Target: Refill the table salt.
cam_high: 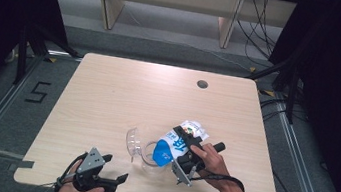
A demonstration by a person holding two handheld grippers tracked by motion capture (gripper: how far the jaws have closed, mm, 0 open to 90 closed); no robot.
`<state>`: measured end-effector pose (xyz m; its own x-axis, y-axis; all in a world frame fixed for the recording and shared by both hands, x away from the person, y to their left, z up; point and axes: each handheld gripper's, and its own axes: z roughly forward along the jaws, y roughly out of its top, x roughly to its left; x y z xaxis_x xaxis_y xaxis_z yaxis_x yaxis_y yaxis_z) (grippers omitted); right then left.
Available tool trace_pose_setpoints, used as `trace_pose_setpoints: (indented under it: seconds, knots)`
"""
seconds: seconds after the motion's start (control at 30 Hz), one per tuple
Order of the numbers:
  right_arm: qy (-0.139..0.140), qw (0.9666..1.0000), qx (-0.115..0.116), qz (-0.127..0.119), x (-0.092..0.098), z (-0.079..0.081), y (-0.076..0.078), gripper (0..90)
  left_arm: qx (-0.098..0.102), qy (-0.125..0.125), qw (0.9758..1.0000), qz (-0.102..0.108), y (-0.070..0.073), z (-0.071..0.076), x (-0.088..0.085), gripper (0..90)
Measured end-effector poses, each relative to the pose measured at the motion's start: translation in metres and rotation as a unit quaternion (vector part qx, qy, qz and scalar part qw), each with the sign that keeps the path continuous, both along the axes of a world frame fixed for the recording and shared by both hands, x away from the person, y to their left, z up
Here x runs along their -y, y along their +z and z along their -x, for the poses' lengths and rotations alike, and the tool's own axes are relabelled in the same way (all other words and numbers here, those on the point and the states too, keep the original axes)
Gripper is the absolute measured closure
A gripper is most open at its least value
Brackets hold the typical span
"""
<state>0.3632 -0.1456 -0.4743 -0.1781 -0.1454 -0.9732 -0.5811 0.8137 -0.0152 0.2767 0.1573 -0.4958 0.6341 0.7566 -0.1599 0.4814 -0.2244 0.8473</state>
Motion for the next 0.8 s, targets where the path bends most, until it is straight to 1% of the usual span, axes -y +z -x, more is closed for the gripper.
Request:
trace_pose_setpoints:
  seconds: [0.03, 0.1, 0.13, 0.17, 0.2, 0.23, 0.27, 0.3, 0.33, 0.37, 0.4, 0.43, 0.47, 0.5, 0.53, 0.57, 0.63, 0.7, 0.77, 0.8]
  knots:
    - [-0.003, 1.0, -0.003, -0.004, 0.0011, -0.0003, -0.0009, 50.9, 0.0, 0.0, 1.0, 0.0, 0.0, 0.0, 0.0, 14.9]
    - [-0.007, 1.0, -0.004, -0.003, 0.0017, -0.0001, -0.0005, 50.9, 0.0, 0.0, 1.0, 0.0, 0.0, -0.0002, 0.0, 15.0]
    - [-0.004, 1.0, 0.001, 0.001, 0.0015, -0.0004, 0.0004, 50.9, 0.0, 0.001, 1.0, 0.0, 0.0, -0.0002, 0.0, 15.0]
    - [0.008, 0.9997, 0.016, 0.014, 0.0004, -0.0013, 0.003, 50.9, 0.0, 0.0, 1.0, 0.0, 0.0, -0.0001, 0.0, 14.9]
    - [-0.006, 1.0, -0.002, -0.001, 0.002, -0.0001, -0.0009, 50.9, 0.0, 0.0, 1.0, 0.0, 0.0001, -0.0001, 0.0, 15.0]
    - [-0.011, 0.9999, -0.003, 0.002, 0.0025, 0.0004, -0.0009, 50.9, 0.0, 0.0, 1.0, 0.0, 0.0001, -0.0001, 0.0, 15.0]
    - [-0.009, 1.0, 0.0, 0.001, 0.002, 0.0002, -0.0007, 50.9, 0.0, -0.001, 1.0, 0.001, 0.0001, -0.0002, -0.0002, 15.0]
    - [-0.008, 0.9999, 0.002, 0.006, 0.0015, 0.0003, -0.0005, 50.9, 0.0, -0.001, 1.0, 0.001, 0.0003, -0.0001, -0.0003, 15.0]
    - [-0.015, 0.9999, -0.001, 0.001, 0.0019, 0.0012, -0.0019, 50.9, -0.001, 0.0, 1.0, -0.001, 0.0007, 0.0003, -0.0004, 15.0]
    - [-0.014, 0.9999, -0.004, -0.001, 0.0011, 0.0017, -0.0026, 51.0, 0.001, -0.001, 1.0, -0.001, 0.0007, 0.0001, -0.0006, 15.0]
    - [0.003, 0.9996, 0.019, 0.023, -0.0007, 0.0005, 0.0016, 51.1, 0.0, -0.001, 1.0, 0.0, 0.0006, -0.0001, -0.0007, 15.0]
    - [0.001, 0.9995, 0.021, 0.024, -0.0006, 0.0005, 0.0017, 51.2, 0.0, -0.002, 1.0, 0.0, 0.0005, -0.0003, -0.0008, 15.0]
    - [0.004, 0.9994, 0.022, 0.028, -0.0009, 0.0004, 0.0024, 51.2, 0.0, -0.002, 1.0, 0.0, 0.0005, -0.0003, -0.0007, 15.0]
    - [-0.02, 0.9998, 0.0, 0.008, 0.0013, 0.0024, -0.0017, 51.2, 0.0, -0.001, 1.0, 0.0, 0.0007, -0.0001, -0.0007, 15.0]
    - [-0.022, 0.9997, 0.001, 0.012, 0.0015, 0.0027, -0.0015, 51.1, 0.0, 0.0, 1.0, -0.001, 0.0009, 0.0004, -0.0006, 15.0]
    - [-0.018, 0.9998, 0.003, 0.008, 0.0011, 0.0024, -0.0019, 51.2, 0.001, -0.002, 1.0, 0.0, 0.0008, 0.0, -0.0006, 15.0]
    - [-0.017, 0.9998, 0.006, 0.007, 0.0009, 0.0021, -0.002, 51.1, 0.0, -0.002, 1.0, 0.0, 0.0006, -0.0003, -0.0006, 14.9]
    - [-0.014, 0.9998, 0.008, 0.013, 0.0007, 0.0019, -0.0016, 51.2, 0.0, -0.001, 1.0, 0.0, 0.0008, 0.0, -0.0006, 15.0]
    - [-0.02, 0.9996, 0.007, 0.017, 0.0015, 0.0026, -0.0016, 51.2, 0.001, 0.001, 1.0, 0.003, 0.0007, 0.0001, -0.0001, 14.9]
    - [-0.013, 0.9996, 0.011, 0.021, 0.0009, 0.0018, -0.0006, 51.1, 0.0, -0.002, 1.0, -0.001, 0.0009, 0.0, -0.0008, 15.0]
